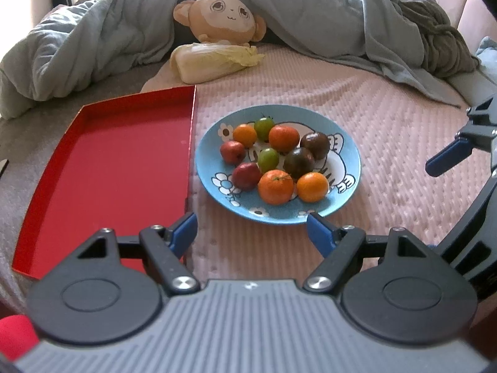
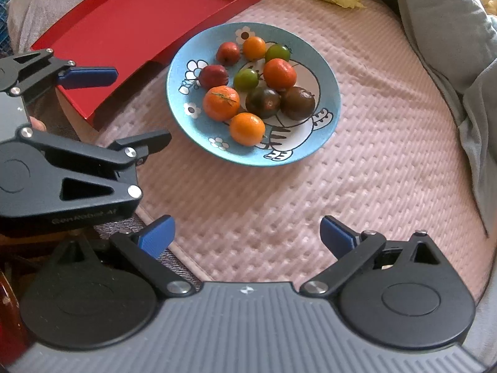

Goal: Organize fruits

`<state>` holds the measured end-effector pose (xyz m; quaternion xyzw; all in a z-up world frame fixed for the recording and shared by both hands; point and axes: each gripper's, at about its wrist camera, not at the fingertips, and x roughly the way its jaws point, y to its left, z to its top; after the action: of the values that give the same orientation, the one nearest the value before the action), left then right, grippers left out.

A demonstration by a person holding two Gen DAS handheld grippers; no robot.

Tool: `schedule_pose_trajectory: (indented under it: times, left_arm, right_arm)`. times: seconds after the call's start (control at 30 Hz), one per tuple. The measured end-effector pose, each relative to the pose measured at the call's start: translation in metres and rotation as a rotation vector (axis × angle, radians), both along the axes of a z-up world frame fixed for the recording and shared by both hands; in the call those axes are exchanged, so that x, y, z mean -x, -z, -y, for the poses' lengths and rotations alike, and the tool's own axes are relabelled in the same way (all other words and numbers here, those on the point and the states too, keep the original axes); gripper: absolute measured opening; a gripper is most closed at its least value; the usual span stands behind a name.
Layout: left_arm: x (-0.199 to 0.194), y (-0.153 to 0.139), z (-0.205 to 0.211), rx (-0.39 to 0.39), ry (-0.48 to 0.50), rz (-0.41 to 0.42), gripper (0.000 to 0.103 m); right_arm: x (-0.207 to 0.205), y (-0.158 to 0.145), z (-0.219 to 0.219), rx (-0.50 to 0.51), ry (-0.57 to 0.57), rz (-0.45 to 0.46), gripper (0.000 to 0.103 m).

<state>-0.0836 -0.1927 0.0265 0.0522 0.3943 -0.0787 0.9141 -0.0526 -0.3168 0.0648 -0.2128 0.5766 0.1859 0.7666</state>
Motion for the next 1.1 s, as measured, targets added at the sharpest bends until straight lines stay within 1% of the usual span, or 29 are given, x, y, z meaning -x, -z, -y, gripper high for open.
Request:
schedule_pose_trajectory:
  times: [0.13,0.43,0.9,1.1]
  left_arm:
    - [0.000,0.003,0.001,-0.007,0.002,-0.006,0.079]
    - [-0.002,0.007,0.000,-0.010,0.000,-0.019,0.079]
    - [-0.003,0.012,0.002,-0.007,0.002,-0.031,0.079]
    - [-0.003,0.007,0.005,0.005,0.005,0.008,0.079]
  right_arm:
    - [0.000,0.000,-0.003,-0.001,-0.011,-0.003,0.101]
    - [0.002,0.006,-0.005,0.012,-0.034,-0.041,0.102]
    - [0.002,0.009,-0.005,0.019,-0.049,-0.062,0.102]
    - [0.002,0.010,-0.004,0.017,-0.049,-0.065,0.102]
